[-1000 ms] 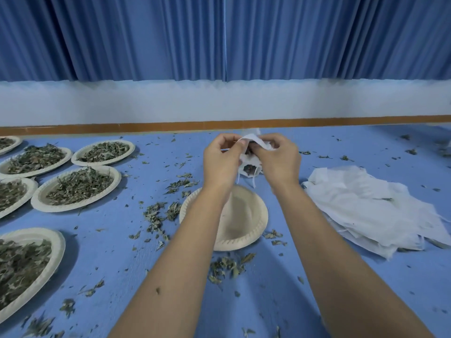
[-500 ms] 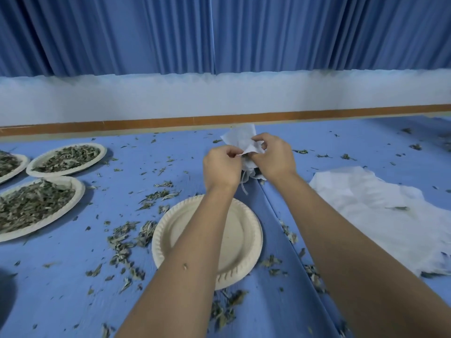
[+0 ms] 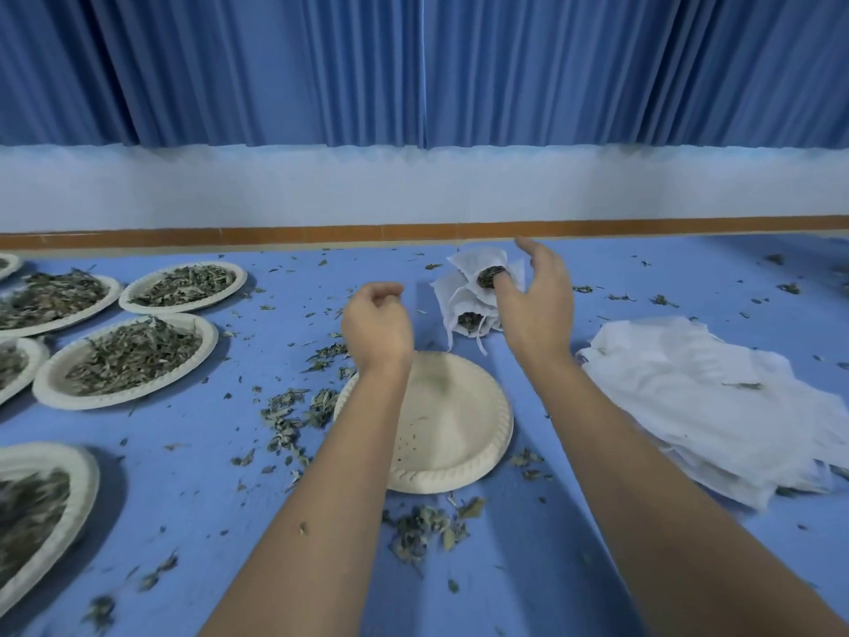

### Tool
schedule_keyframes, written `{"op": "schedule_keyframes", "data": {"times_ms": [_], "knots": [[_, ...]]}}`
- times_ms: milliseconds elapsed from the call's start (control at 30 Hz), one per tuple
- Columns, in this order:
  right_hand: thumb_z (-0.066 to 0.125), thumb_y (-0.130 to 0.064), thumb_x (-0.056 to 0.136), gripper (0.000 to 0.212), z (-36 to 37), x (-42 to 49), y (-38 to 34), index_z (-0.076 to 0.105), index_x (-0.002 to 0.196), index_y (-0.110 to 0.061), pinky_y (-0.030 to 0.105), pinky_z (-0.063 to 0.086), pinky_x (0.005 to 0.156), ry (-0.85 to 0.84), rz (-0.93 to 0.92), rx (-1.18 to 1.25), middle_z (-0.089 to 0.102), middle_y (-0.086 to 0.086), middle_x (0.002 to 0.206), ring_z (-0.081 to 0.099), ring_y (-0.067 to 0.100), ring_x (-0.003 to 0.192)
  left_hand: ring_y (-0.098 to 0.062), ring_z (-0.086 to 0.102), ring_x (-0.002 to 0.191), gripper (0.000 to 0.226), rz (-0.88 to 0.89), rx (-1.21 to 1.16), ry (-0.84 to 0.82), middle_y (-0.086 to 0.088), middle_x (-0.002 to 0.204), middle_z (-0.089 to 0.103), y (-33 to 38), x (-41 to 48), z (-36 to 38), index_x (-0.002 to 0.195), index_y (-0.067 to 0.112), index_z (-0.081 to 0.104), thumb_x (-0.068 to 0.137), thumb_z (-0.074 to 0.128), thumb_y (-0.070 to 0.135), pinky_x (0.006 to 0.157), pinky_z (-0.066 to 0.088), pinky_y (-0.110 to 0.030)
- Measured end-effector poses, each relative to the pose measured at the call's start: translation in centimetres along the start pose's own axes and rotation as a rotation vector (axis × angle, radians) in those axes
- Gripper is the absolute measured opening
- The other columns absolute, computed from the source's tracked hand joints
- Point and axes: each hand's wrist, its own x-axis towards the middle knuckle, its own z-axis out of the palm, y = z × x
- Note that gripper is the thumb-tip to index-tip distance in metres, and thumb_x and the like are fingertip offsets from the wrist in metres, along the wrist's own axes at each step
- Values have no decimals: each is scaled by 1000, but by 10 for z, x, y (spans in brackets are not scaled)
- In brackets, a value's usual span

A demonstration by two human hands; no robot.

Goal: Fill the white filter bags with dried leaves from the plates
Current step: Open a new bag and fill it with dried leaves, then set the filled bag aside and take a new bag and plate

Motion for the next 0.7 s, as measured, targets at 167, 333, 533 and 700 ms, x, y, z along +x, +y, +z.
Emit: {"op": "schedule_keyframes", "data": {"times_ms": [167, 333, 533, 700], "knots": [[44, -19, 96, 28, 44, -30, -44, 66, 112, -14, 33, 40, 92, -65, -184, 49, 64, 6, 110, 54, 22, 106, -25, 59, 87, 18, -174, -83, 376, -8, 111, 61, -16, 11, -51, 100, 14, 54, 95, 39, 7, 64, 40, -30], [44, -10, 94, 29, 118, -71, -82, 66, 112, -3, 31, 49, 72, -573, 227, 322, 68, 12, 95, 56, 18, 74, -29, 53, 108, 23, -211, -220, 672, -16, 121, 55, -26, 22, -100, 107, 5, 54, 90, 40, 0, 76, 33, -21], [43, -10, 96, 28, 166, -109, -119, 54, 119, 1, 17, 48, 45, -966, 597, 474, 63, 26, 106, 50, 16, 57, -33, 45, 111, 16, -332, -426, 950, -23, 125, 44, -23, 32, -142, 95, 7, 37, 84, 38, -4, 88, 30, -30], [40, -4, 95, 33, 185, -116, -131, 52, 125, -7, 18, 33, 43, -980, 519, 464, 60, 12, 76, 53, 16, 54, -29, 41, 95, 24, -402, -568, 961, -25, 127, 38, -13, 38, -148, 96, 9, 22, 84, 37, -5, 82, 33, -31]]}}
